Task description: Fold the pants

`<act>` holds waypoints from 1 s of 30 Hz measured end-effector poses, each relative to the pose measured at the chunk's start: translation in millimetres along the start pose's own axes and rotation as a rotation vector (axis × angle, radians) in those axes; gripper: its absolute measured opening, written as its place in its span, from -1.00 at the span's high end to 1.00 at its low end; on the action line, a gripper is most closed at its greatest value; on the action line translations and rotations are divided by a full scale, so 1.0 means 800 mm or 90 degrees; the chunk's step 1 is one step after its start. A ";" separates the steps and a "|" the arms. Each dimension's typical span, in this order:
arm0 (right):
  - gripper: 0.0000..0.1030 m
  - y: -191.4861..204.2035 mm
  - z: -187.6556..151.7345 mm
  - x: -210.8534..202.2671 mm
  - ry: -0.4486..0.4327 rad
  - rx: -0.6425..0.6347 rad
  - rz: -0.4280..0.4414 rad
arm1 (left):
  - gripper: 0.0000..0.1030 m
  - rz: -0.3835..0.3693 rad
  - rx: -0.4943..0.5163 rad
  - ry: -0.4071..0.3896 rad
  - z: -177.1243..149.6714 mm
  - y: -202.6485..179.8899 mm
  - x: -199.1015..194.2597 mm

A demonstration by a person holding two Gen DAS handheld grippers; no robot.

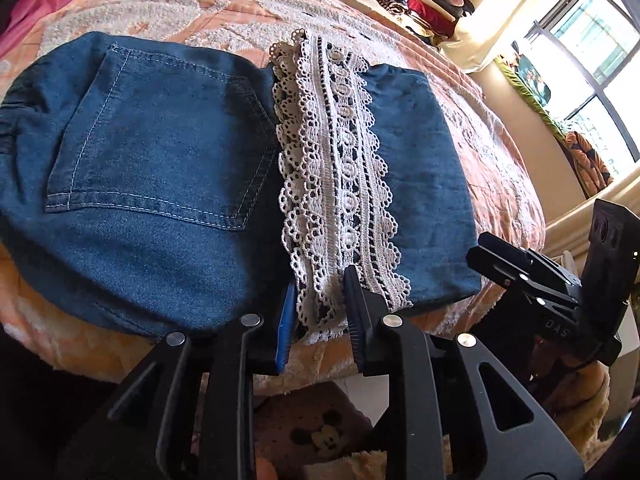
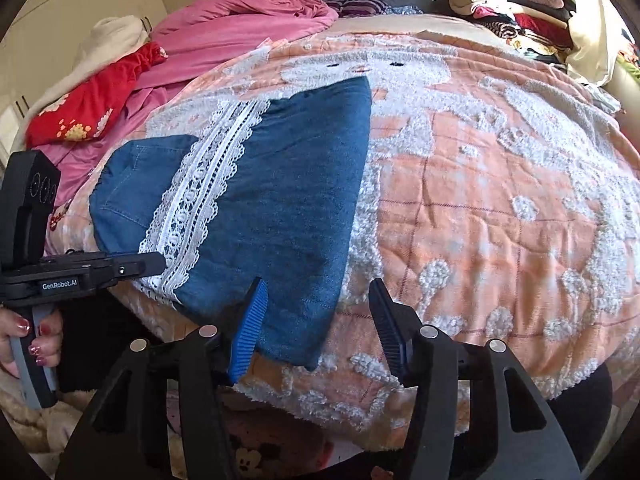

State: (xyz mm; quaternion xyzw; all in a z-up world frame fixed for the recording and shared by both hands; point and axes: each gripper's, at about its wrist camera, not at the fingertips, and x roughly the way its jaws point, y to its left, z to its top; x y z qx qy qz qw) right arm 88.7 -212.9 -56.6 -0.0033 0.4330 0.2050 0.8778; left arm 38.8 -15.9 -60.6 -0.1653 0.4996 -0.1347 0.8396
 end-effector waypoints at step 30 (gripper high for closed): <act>-0.17 0.045 0.174 0.127 0.047 -0.102 0.036 | 0.40 0.101 0.091 -0.028 0.002 -0.022 0.004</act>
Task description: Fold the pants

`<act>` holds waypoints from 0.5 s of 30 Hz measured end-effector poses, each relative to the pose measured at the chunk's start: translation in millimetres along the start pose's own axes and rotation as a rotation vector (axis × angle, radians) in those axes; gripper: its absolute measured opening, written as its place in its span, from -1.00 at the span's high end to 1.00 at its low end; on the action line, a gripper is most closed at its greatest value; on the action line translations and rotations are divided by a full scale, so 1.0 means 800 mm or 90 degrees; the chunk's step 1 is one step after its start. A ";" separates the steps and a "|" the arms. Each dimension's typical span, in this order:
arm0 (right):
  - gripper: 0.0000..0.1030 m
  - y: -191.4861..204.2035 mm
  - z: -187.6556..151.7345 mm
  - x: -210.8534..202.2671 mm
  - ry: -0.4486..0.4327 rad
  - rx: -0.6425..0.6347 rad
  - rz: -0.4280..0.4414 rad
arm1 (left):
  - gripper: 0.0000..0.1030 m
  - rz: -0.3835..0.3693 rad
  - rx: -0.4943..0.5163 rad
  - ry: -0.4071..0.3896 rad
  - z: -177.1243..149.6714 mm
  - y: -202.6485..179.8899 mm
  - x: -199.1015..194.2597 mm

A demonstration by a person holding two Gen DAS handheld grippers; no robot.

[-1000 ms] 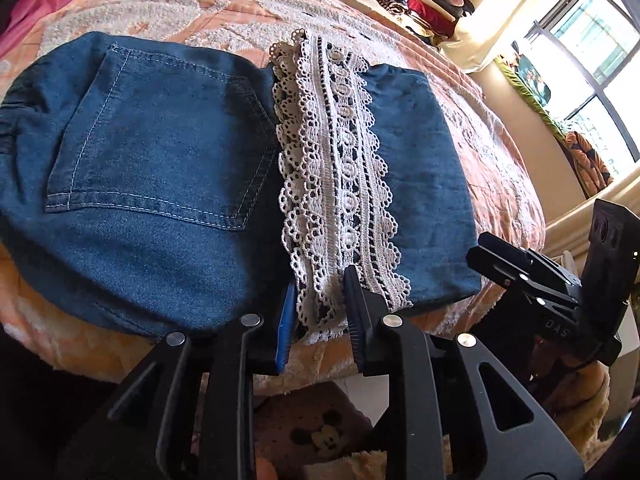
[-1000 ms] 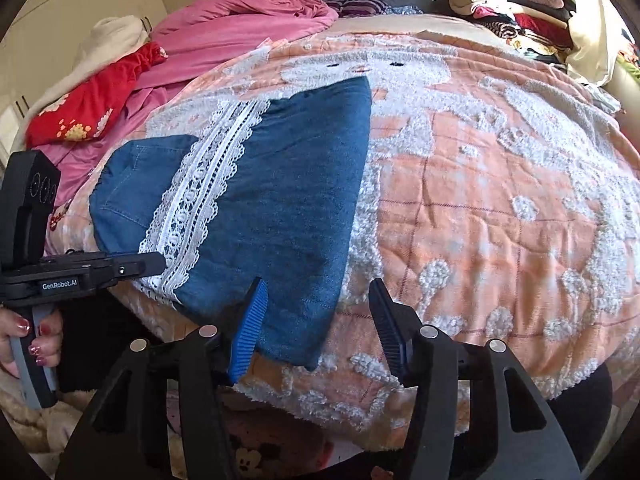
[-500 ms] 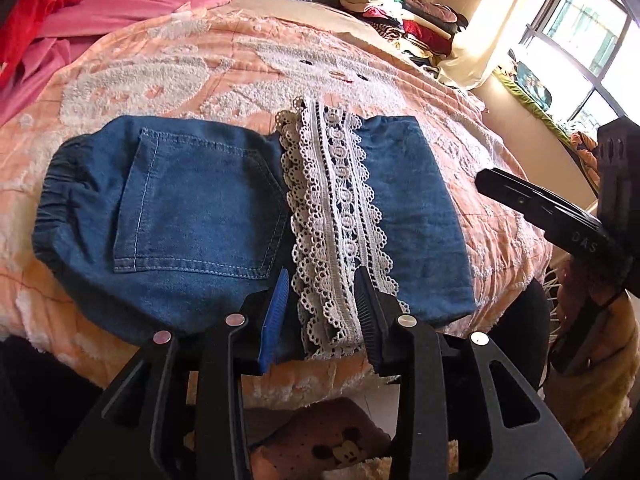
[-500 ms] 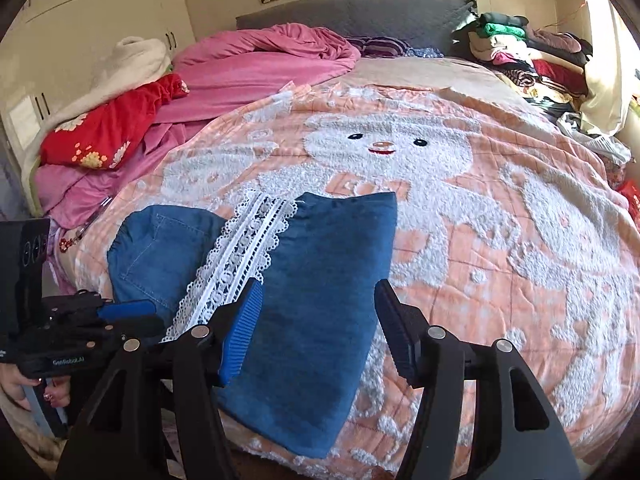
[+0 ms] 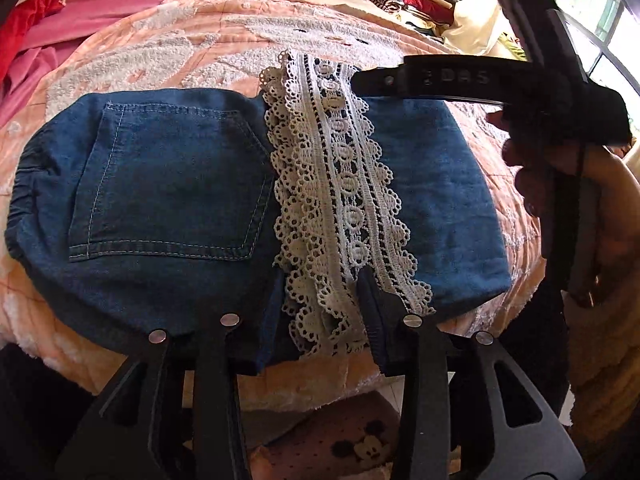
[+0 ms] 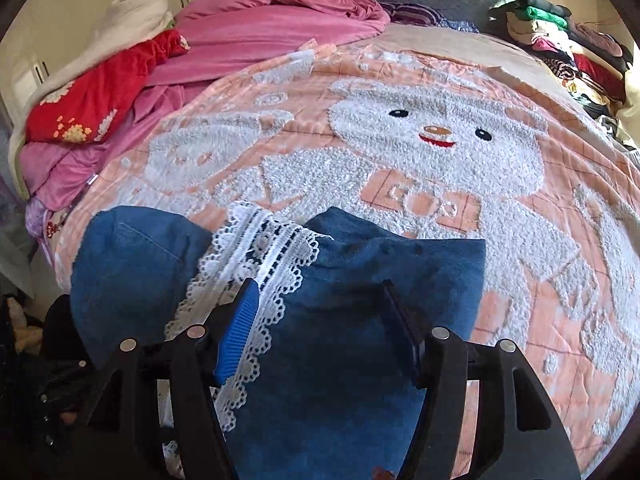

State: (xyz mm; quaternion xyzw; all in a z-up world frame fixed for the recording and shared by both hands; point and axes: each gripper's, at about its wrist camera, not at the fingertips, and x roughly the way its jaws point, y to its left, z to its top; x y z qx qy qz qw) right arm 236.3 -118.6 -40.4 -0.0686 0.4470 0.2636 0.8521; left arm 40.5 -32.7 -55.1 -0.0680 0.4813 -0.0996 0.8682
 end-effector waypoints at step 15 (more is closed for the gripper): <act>-0.33 0.013 0.014 -0.043 -0.055 0.014 0.045 | 0.10 0.030 -0.027 -0.082 0.013 0.031 -0.061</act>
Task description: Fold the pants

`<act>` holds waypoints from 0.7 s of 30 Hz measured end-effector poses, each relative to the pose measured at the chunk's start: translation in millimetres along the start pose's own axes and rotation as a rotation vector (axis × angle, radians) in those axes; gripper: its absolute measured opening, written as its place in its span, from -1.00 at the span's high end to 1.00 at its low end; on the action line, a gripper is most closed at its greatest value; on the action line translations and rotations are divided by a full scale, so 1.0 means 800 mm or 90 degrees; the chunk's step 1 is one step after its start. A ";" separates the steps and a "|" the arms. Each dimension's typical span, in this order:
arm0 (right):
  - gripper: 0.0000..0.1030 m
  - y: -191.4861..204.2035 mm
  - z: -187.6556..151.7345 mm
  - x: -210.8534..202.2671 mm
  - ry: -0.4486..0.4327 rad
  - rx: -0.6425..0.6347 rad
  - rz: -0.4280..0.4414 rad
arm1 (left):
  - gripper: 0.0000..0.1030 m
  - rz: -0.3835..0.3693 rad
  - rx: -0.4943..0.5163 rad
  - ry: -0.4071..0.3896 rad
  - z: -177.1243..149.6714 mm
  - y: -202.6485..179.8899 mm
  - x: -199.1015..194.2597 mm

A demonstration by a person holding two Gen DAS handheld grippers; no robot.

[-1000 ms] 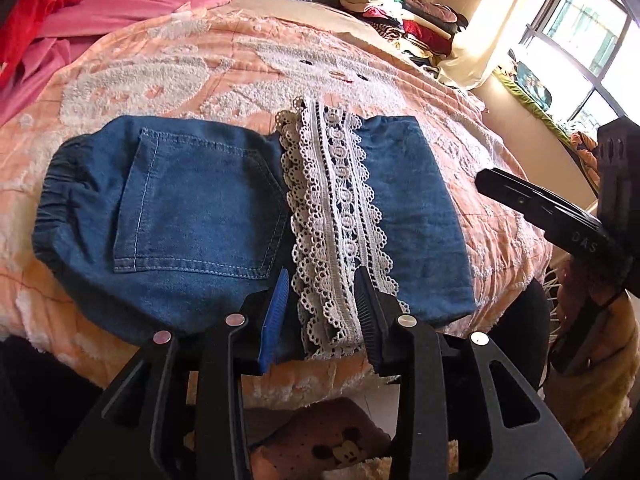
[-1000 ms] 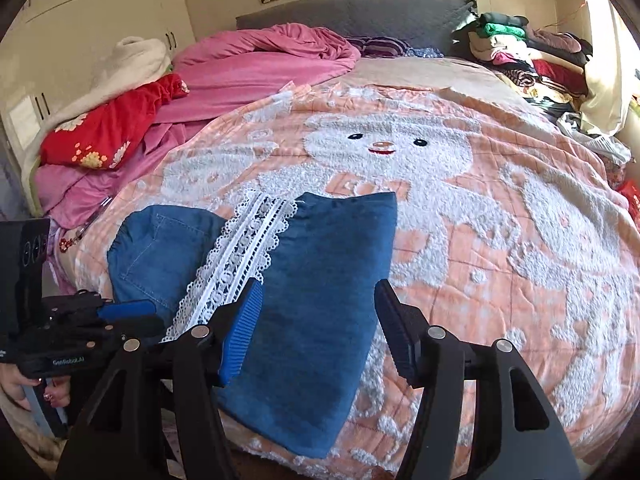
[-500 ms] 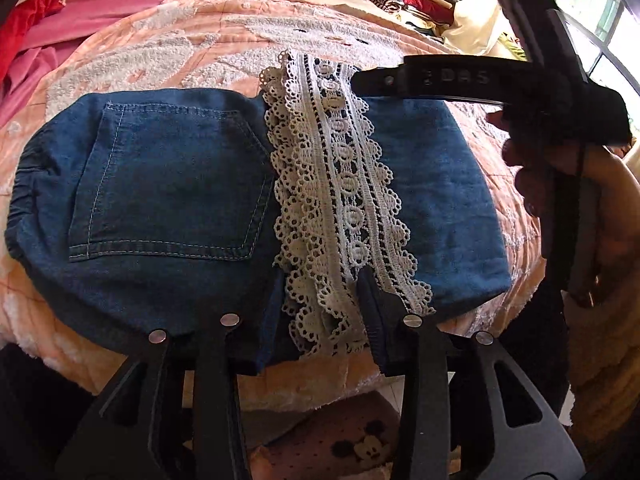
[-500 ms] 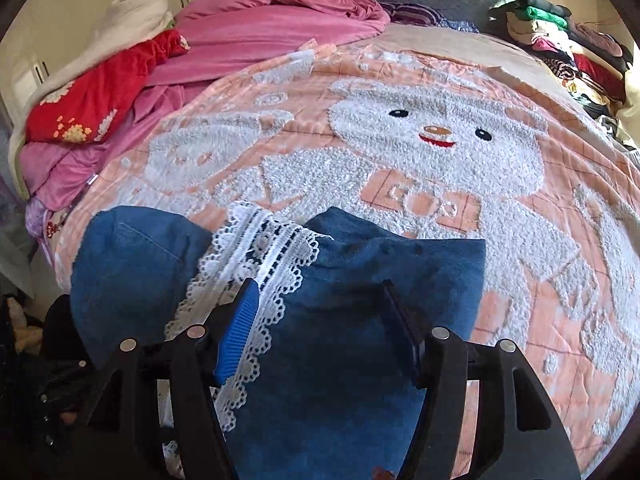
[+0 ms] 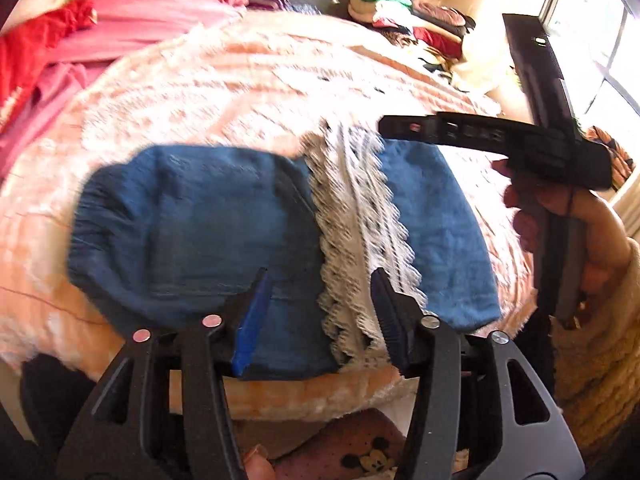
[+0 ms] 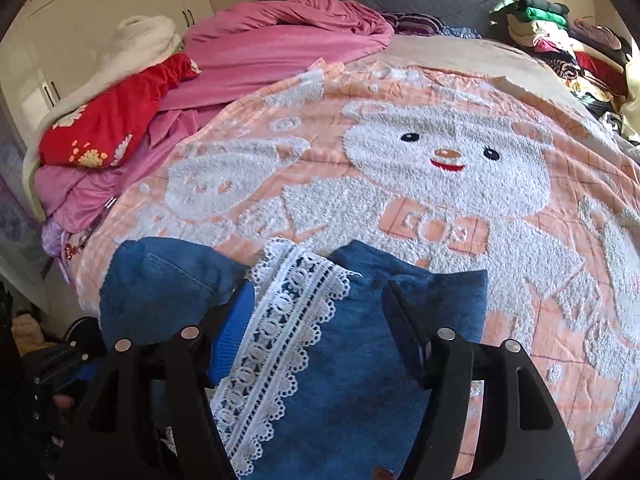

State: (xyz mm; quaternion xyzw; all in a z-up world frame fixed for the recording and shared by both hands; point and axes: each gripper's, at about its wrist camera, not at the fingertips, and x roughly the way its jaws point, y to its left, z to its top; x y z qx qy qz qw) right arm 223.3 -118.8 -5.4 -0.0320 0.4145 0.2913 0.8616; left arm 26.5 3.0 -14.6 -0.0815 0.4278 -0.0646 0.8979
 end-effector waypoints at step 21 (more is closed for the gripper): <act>-0.53 0.156 0.061 -0.009 -0.008 -0.145 0.098 | -0.16 0.051 -0.107 -0.051 0.006 0.108 -0.056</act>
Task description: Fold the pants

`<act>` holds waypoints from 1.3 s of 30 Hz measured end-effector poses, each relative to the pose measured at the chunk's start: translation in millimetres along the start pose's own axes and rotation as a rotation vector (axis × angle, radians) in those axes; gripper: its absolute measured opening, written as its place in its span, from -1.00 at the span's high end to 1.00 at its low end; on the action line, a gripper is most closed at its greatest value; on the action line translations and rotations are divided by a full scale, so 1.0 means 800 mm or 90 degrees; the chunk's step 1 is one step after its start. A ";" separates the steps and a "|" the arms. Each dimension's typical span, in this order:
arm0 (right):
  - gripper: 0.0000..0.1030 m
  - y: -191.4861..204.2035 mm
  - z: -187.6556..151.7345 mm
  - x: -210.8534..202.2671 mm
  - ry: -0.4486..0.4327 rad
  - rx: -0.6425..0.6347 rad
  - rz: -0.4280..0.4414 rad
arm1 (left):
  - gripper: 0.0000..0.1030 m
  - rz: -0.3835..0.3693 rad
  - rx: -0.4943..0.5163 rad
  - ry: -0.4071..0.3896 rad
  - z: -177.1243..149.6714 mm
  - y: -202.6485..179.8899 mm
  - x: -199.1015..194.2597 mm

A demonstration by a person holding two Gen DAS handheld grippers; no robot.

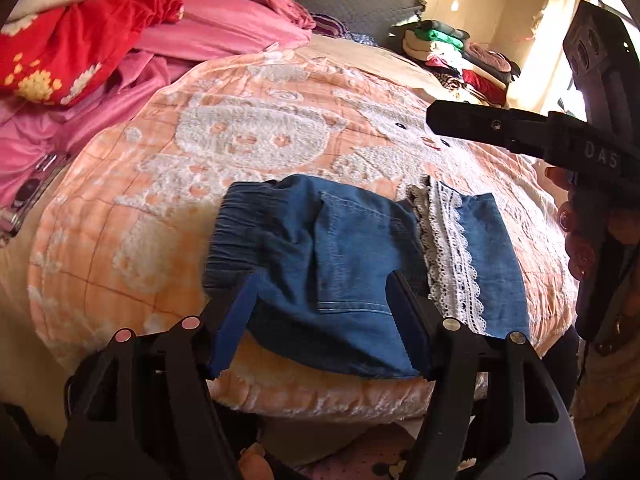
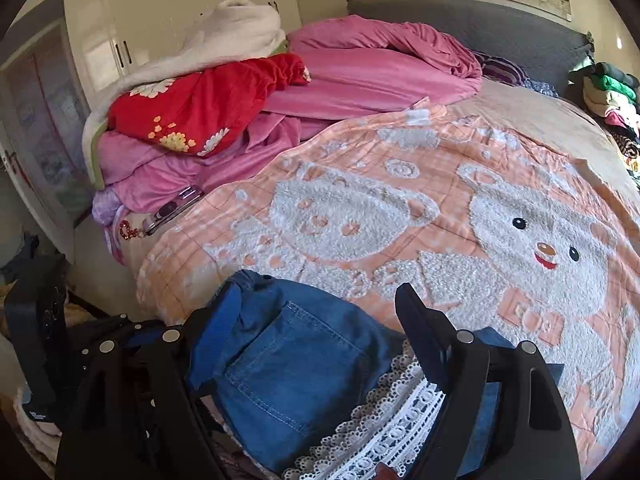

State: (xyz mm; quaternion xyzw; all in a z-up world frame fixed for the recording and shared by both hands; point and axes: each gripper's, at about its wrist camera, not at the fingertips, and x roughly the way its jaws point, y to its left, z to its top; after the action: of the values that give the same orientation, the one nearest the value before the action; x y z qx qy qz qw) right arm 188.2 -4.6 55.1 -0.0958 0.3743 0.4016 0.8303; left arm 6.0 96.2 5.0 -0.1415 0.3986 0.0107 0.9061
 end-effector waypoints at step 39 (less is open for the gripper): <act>0.30 0.035 0.003 0.146 0.153 -0.082 0.243 | -0.24 -0.134 -0.154 0.056 -0.032 0.071 0.050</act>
State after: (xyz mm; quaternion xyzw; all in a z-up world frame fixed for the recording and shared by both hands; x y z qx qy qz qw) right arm 215.3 84.3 -20.7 -0.1231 0.4556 0.5597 0.6812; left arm 7.5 140.1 -54.3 -0.2909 0.4166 -0.0423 0.8603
